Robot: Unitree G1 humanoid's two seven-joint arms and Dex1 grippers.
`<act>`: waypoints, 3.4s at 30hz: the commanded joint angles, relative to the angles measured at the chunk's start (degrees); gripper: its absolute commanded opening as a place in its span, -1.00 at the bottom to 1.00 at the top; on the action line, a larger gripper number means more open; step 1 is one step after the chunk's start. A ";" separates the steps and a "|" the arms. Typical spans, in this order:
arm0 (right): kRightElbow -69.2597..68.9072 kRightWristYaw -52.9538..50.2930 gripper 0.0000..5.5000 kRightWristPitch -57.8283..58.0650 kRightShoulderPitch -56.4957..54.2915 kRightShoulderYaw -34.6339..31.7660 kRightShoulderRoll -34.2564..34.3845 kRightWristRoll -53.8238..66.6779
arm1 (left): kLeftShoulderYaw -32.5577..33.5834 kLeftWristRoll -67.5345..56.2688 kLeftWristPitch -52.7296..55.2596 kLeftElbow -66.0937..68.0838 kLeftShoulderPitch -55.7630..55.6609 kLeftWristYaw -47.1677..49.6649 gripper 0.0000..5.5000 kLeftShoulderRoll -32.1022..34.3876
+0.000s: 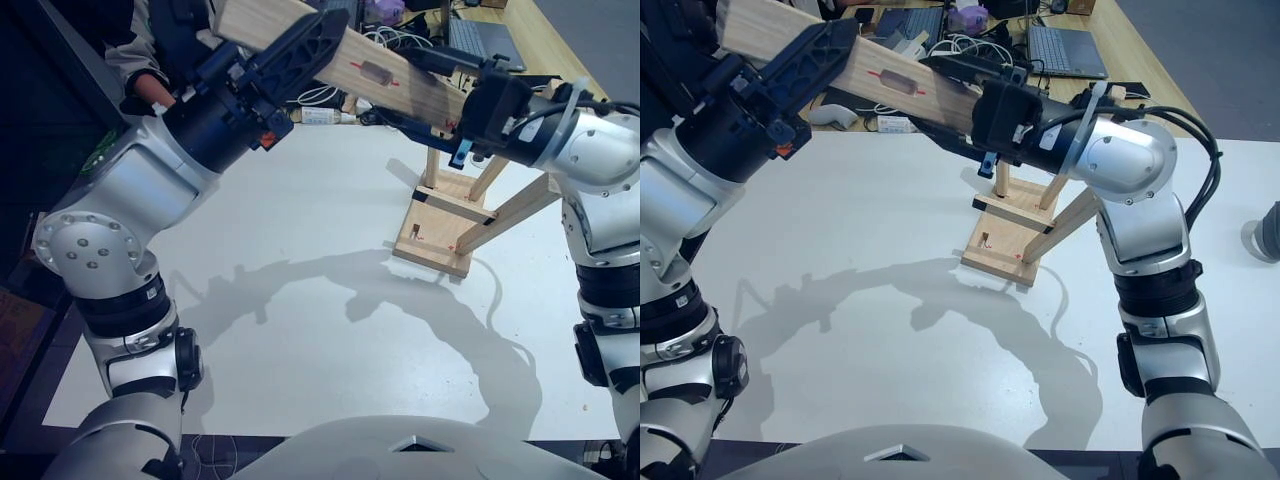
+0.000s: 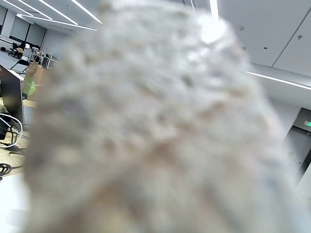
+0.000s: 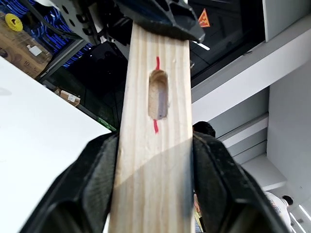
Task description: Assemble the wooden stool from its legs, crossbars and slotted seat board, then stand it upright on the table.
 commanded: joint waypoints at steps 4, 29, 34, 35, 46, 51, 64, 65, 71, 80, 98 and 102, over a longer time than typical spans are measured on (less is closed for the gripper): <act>-0.97 0.29 0.28 2.86 -1.43 -0.39 0.16 -0.39 | -0.76 -1.53 -0.56 0.23 -0.83 -0.87 -0.63 0.31; 7.97 -46.72 0.68 38.84 -4.48 -42.22 5.46 34.20 | -5.80 26.40 4.50 5.19 6.47 -1.70 -0.63 5.49; -1.03 -45.42 0.68 42.92 16.74 -41.78 7.24 33.57 | -4.87 26.62 5.95 4.40 6.44 1.63 -0.63 1.66; -2.13 -45.45 0.68 43.28 19.08 -41.75 7.95 33.93 | -4.88 26.59 6.24 4.26 6.42 2.28 -0.63 0.83; -5.08 -46.85 0.68 44.05 24.22 -37.97 12.72 34.45 | -9.04 30.47 7.90 8.28 0.31 7.59 -0.63 -10.50; -4.08 -47.89 0.68 43.80 21.57 -37.43 13.54 34.80 | -8.71 29.65 10.38 7.30 1.77 12.69 -0.63 -17.14; -3.68 -49.12 0.68 43.32 18.79 -38.01 13.66 34.94 | -6.59 28.93 16.42 6.60 7.03 25.55 -0.63 -27.00; -3.65 -49.07 0.68 43.33 18.71 -38.00 13.64 34.89 | -6.50 29.45 16.15 7.17 6.53 25.66 -0.63 -27.59; -3.80 -49.08 0.68 43.61 18.19 -37.95 13.34 34.77 | -8.03 35.29 15.01 10.39 3.76 23.11 -0.63 -27.80; -4.13 -49.19 0.68 43.86 17.29 -37.62 12.91 34.57 | -11.72 40.95 19.62 7.64 5.45 19.84 -0.63 -26.96; -3.32 -46.49 0.68 43.00 10.25 -37.48 10.45 35.90 | -20.18 54.38 19.76 14.74 -0.85 11.31 -0.63 -31.30; -3.49 -44.13 0.68 43.02 8.74 -37.00 10.04 37.54 | -20.44 56.60 19.45 14.13 -2.24 8.76 -0.63 -28.83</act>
